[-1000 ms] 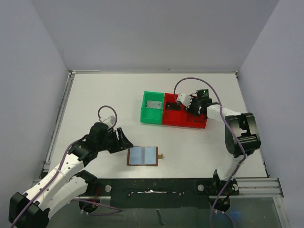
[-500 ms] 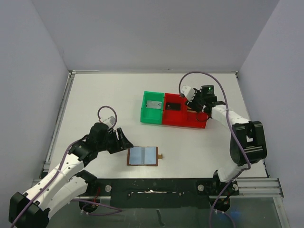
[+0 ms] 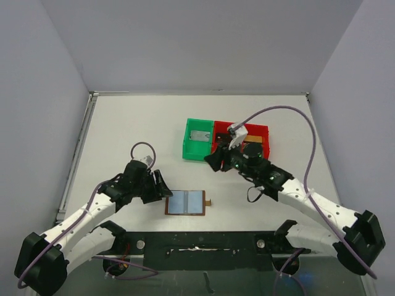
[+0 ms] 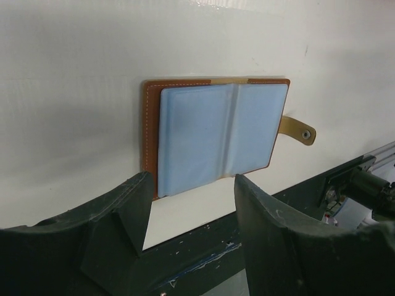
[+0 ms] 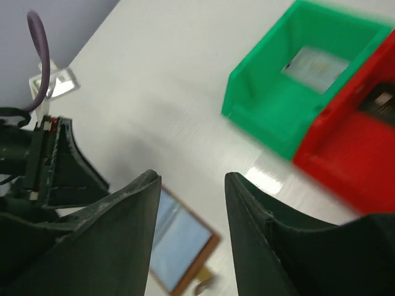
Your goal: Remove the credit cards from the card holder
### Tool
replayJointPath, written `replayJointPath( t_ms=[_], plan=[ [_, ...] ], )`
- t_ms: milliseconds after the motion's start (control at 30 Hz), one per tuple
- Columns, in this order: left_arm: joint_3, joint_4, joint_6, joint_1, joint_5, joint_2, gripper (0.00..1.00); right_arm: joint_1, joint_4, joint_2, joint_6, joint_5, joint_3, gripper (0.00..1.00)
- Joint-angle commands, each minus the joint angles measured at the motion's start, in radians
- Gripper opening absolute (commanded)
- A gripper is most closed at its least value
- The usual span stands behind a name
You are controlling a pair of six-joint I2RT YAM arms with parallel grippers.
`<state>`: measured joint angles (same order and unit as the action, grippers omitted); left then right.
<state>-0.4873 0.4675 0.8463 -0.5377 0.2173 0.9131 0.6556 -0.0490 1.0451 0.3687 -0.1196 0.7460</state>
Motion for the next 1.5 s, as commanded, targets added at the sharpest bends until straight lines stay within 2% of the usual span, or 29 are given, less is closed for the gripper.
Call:
replayJointPath(
  t_ms=[0,133,367,500,633,933,1233,1467],
  plan=[
    [0.001,-0.049,-0.003,-0.006,-0.032,0.003,0.55,0.245,0.068,0.099,0.574,0.258,-0.072,0.46],
    [0.014,-0.07,0.004,-0.011,-0.028,0.007,0.58,0.411,0.109,0.229,0.741,0.362,-0.061,0.46],
    [0.025,-0.089,0.007,-0.02,-0.023,0.031,0.58,0.487,0.263,0.372,0.851,0.411,0.015,0.5],
    [0.032,-0.112,0.005,-0.023,-0.012,0.048,0.58,0.49,0.288,0.383,0.871,0.417,0.016,0.5],
    [0.04,-0.137,0.003,-0.028,0.0,0.07,0.56,0.479,0.242,0.401,0.858,0.383,-0.003,0.5],
    [0.077,-0.223,0.019,-0.054,0.012,0.154,0.41,0.455,0.217,0.486,0.86,0.316,0.014,0.47],
    [0.104,-0.317,0.068,-0.113,0.012,0.206,0.32,0.433,0.056,0.545,0.847,0.195,-0.02,0.32],
    [0.099,-0.309,0.077,-0.129,-0.015,0.192,0.22,0.426,0.055,0.567,0.84,0.173,-0.01,0.26]
  ],
)
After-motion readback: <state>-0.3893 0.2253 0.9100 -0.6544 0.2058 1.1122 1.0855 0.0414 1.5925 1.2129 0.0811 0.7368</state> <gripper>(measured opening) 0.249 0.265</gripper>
